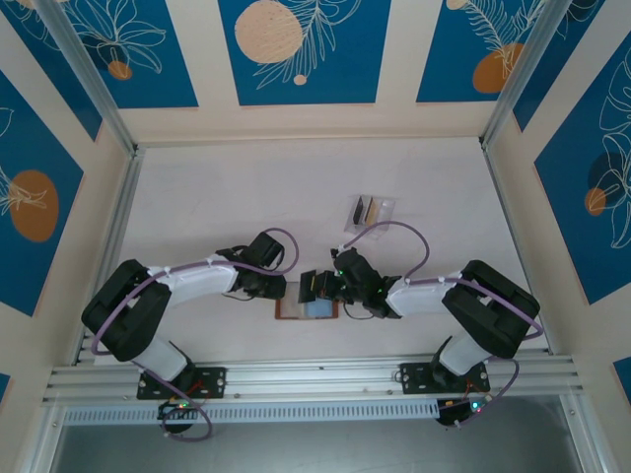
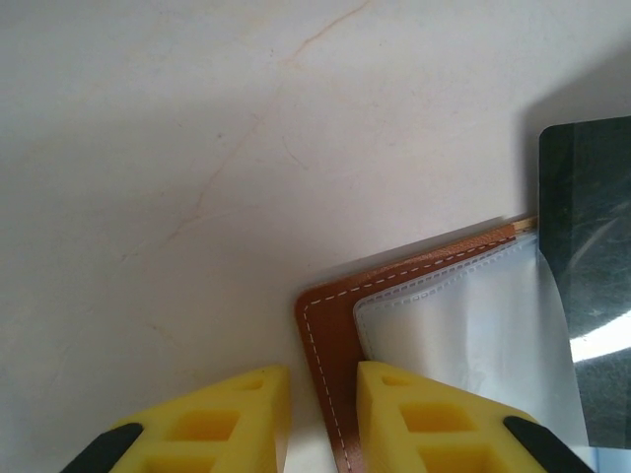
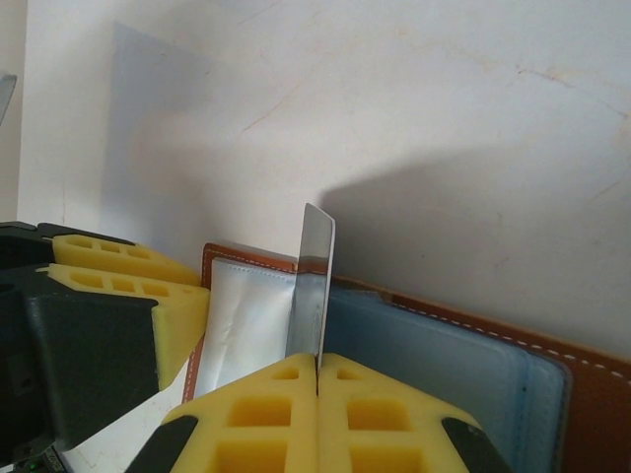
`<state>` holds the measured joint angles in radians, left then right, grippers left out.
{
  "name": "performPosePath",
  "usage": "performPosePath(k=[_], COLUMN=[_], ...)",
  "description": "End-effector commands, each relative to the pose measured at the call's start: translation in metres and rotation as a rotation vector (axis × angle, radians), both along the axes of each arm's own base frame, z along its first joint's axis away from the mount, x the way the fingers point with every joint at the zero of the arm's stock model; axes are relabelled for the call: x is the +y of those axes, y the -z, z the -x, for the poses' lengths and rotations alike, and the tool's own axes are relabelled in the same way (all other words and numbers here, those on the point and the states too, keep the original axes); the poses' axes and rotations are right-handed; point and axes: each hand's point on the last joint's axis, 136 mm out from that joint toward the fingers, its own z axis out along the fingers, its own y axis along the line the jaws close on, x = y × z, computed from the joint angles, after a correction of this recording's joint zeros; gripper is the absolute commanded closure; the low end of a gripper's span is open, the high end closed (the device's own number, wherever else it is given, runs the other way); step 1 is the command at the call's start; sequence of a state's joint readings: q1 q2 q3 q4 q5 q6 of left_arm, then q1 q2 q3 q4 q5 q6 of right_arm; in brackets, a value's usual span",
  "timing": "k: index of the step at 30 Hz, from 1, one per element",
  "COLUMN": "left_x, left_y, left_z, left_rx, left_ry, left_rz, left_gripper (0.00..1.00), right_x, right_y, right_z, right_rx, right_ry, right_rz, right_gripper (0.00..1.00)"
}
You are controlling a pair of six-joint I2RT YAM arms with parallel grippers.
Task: Put the credit cards into the card holder
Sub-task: Insert the credit card into the card slot.
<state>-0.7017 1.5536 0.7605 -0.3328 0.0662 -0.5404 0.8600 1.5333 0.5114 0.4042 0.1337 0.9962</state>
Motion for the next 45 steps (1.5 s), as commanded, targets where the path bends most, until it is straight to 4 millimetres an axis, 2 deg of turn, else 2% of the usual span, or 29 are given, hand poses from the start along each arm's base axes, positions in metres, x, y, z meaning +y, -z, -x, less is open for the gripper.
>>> performPosePath(k=[1, 14, 21, 30, 45], left_x=[0.004, 0.006, 0.007, 0.007, 0.007], left_y=[0.029, 0.030, 0.032, 0.032, 0.033], left_z=[0.026, 0.027, 0.028, 0.027, 0.026], left_rx=[0.101, 0.097, 0.098, 0.096, 0.096], left_ry=[0.032, 0.035, 0.039, 0.039, 0.039], left_rz=[-0.032, -0.038, -0.044, -0.047, -0.049], left_gripper=[0.76, 0.76, 0.76, 0.76, 0.76], right_x=[-0.011, -0.018, -0.025, -0.029, -0.029], right_y=[0.019, 0.040, 0.046, 0.049, 0.056], right_z=[0.021, 0.045, 0.047, 0.052, 0.058], right_rx=[0.068, 0.113, 0.120, 0.120, 0.140], right_ry=[-0.003, 0.000, 0.025, -0.044, -0.097], right_rz=[0.055, 0.138, 0.168, 0.222, 0.238], right_gripper=[1.00, 1.00, 1.00, 1.00, 1.00])
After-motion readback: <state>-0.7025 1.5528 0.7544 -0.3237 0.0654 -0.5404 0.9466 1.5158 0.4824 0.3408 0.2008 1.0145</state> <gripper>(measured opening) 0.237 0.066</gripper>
